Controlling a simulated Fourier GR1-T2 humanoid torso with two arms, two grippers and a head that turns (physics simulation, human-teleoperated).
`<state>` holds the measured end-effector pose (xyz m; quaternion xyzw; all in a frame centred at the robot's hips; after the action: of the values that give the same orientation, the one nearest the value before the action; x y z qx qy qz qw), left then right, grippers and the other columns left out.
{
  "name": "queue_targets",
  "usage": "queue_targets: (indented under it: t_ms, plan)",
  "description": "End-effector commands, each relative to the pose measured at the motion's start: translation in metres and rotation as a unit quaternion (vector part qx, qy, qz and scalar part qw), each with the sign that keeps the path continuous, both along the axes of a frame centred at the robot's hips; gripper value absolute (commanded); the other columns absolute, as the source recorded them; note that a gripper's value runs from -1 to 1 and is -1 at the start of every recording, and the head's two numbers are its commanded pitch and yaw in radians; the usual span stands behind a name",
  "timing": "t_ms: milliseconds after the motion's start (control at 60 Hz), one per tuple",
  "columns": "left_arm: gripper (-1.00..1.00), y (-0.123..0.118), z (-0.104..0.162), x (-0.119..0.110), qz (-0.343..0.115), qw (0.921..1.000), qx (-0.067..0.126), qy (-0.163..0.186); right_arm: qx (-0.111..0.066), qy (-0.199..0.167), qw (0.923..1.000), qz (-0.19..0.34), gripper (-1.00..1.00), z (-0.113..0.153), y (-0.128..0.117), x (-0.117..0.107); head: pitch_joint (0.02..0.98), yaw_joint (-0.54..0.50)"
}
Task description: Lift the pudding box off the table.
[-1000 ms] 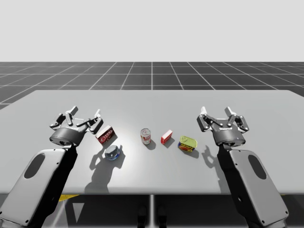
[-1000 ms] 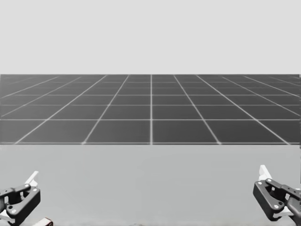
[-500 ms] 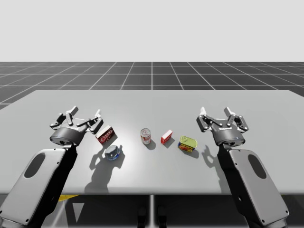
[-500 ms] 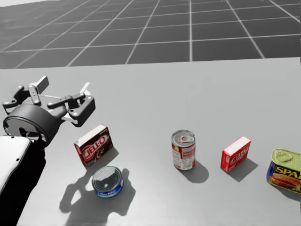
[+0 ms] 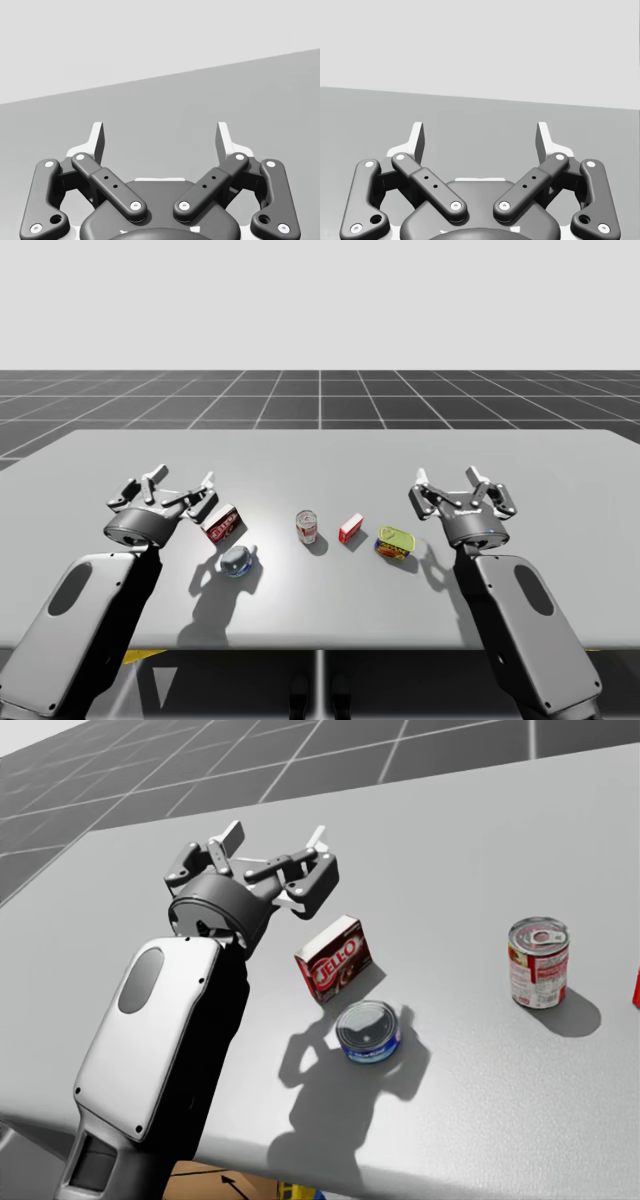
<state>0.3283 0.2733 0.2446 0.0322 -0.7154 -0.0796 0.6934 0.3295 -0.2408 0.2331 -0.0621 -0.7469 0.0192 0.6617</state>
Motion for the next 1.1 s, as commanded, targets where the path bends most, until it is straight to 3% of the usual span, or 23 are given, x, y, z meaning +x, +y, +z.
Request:
queue_targets:
  t_ms: [17, 183, 283, 517, 600, 750, 850, 983, 1100]
  plan:
    - [-1.00, -0.005, 0.007, -0.006, -0.040, 0.9988, -0.021, 0.019, -0.004, 0.001, 1.0000, -0.001, -1.00, -0.001, 0.001, 0.001, 0.795, 0.42]
    - [-1.00, -0.007, 0.023, -0.025, -0.078, 0.9962, -0.031, 0.023, -0.006, 0.001, 1.0000, -0.003, -1.00, -0.002, 0.001, 0.001, 0.793, 0.42]
    - [-1.00, -0.003, 0.028, -0.041, -0.123, 0.9908, -0.038, 0.043, -0.007, 0.000, 1.0000, -0.003, -1.00, -0.002, 0.000, 0.001, 0.791, 0.42]
    - [-1.00, 0.024, 0.016, -0.067, -0.169, 0.9800, -0.035, 0.098, -0.007, 0.000, 1.0000, -0.006, -1.00, -0.002, 0.000, 0.001, 0.786, 0.42]
    - [-1.00, 0.035, 0.007, -0.075, -0.173, 0.9773, -0.042, 0.115, -0.018, -0.002, 0.9998, -0.012, -1.00, -0.003, 0.000, 0.001, 0.785, 0.42]
    - [-1.00, 0.049, -0.018, -0.080, -0.166, 0.9749, -0.025, 0.146, -0.019, -0.003, 0.9998, -0.012, -1.00, -0.003, 0.000, 0.001, 0.786, 0.42]
    - [-1.00, 0.056, -0.032, -0.079, -0.165, 0.9723, -0.026, 0.164, -0.020, -0.003, 0.9997, -0.014, -1.00, -0.003, 0.000, 0.002, 0.787, 0.41]
    - [-1.00, 0.060, -0.054, -0.069, -0.161, 0.9682, -0.045, 0.186, -0.021, -0.004, 0.9997, -0.014, -1.00, -0.003, 0.000, 0.002, 0.790, 0.41]
    - [-1.00, 0.059, -0.066, -0.061, -0.159, 0.9667, -0.040, 0.196, -0.021, -0.005, 0.9997, -0.014, -1.00, -0.003, 0.000, 0.002, 0.790, 0.41]
